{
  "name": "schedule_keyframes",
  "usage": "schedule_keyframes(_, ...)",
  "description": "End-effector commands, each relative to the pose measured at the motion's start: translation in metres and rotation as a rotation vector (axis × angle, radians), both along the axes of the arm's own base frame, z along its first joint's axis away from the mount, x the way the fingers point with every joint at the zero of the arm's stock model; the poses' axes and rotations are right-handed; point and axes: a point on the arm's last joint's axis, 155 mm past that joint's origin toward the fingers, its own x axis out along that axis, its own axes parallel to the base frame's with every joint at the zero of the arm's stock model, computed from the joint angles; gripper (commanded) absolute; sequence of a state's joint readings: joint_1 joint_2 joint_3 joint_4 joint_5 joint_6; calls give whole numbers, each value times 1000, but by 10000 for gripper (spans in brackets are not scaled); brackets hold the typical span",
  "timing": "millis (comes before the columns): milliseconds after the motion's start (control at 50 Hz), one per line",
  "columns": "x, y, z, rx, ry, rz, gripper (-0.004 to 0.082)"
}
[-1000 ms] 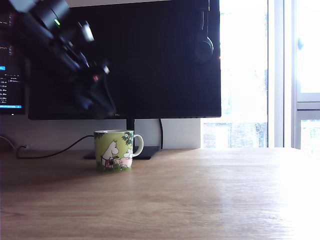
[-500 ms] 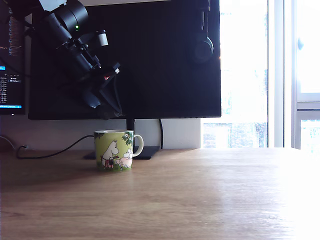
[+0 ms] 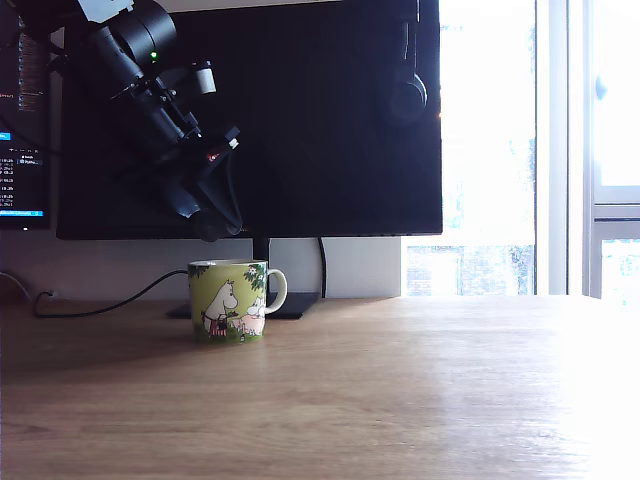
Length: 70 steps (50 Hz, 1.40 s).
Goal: Pick up the coffee capsules from the table one by one and drop them inside the nearest coffee cup
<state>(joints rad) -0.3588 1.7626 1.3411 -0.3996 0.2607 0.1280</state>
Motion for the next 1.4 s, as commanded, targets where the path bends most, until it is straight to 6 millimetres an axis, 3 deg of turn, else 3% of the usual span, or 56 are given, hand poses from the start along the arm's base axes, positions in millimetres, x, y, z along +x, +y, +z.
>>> schedule_keyframes(0,1,-2,-10,10,14,-9,178)
schedule_keyframes(200,2,-3,-9,8,6,-9,180)
schedule_keyframes(260,3,-3,-8,6,2,-9,224)
schedule_keyframes(320,3,-3,-8,5,4,-10,435)
schedule_keyframes(340,3,-3,-9,5,5,-10,552)
schedule_keyframes(400,3,-2,-9,4,13,5,791)
schedule_keyframes(420,2,-2,-10,7,14,2,808)
schedule_keyframes(460,2,-2,-10,12,12,-4,773)
schedule_keyframes(700,5,-3,-7,11,-7,-8,769)
schedule_keyframes(860,3,-2,-6,11,-5,-7,684)
schedule_keyframes(980,-1,-1,-1,14,-3,-10,517)
schedule_keyframes(1060,-5,1,8,20,-18,-21,316)
schedule_keyframes(1140,-7,2,19,13,-36,-21,47)
schedule_keyframes(1180,-8,3,24,9,-46,-20,-31)
schedule_keyframes(1380,-11,7,41,-9,-80,-15,-20)
